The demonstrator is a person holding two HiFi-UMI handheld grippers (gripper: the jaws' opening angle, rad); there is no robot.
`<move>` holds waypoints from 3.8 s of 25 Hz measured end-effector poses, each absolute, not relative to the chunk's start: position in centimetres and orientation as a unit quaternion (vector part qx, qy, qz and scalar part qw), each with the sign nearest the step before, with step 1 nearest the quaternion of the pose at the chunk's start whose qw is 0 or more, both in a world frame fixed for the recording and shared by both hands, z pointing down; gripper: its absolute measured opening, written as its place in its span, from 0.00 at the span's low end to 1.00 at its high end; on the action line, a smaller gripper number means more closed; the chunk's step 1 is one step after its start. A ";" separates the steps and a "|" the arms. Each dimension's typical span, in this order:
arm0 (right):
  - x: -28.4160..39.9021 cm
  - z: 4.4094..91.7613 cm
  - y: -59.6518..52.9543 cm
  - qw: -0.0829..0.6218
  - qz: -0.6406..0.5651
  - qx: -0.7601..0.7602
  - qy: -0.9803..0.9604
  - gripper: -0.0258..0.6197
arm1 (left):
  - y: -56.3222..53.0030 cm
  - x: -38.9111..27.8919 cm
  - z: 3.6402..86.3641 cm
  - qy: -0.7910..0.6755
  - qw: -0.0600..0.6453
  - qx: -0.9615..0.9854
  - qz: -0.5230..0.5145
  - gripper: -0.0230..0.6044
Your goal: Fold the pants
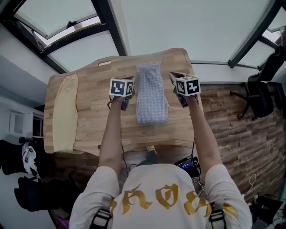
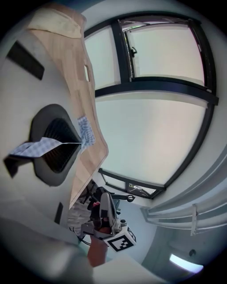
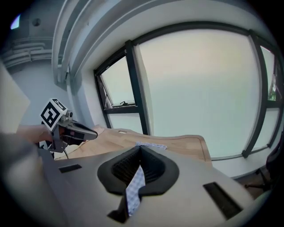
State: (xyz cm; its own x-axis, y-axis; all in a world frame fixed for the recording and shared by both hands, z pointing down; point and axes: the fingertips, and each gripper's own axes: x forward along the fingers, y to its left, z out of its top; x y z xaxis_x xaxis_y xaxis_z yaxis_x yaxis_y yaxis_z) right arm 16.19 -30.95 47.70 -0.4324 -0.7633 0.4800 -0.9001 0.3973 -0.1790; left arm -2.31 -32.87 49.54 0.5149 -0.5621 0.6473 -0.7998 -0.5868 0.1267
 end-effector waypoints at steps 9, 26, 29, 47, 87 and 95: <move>14.4 43.0 -19.1 0.147 0.130 0.523 -0.829 0.07 | -18.7 -4.1 49.5 -0.444 0.274 0.811 0.265 0.11; 11.8 53.6 -12.5 0.244 0.172 0.493 -0.817 0.08 | -12.0 -4.1 59.0 -0.409 0.371 0.775 0.306 0.11; 11.2 58.2 -13.0 0.273 0.198 0.470 -0.815 0.08 | -11.9 -2.0 62.4 -0.339 0.384 0.788 0.341 0.27; 9.9 70.6 -12.2 0.350 0.291 0.441 -0.773 0.13 | -14.4 -2.3 70.6 -0.329 0.382 0.771 0.389 0.29; 11.9 51.1 -6.2 0.178 0.244 0.475 -0.826 0.11 | -8.1 -1.7 52.3 -0.387 0.318 0.820 0.277 0.17; 12.8 52.9 -18.1 0.190 0.266 0.490 -0.808 0.11 | -19.9 -0.7 54.4 -0.363 0.334 0.820 0.290 0.17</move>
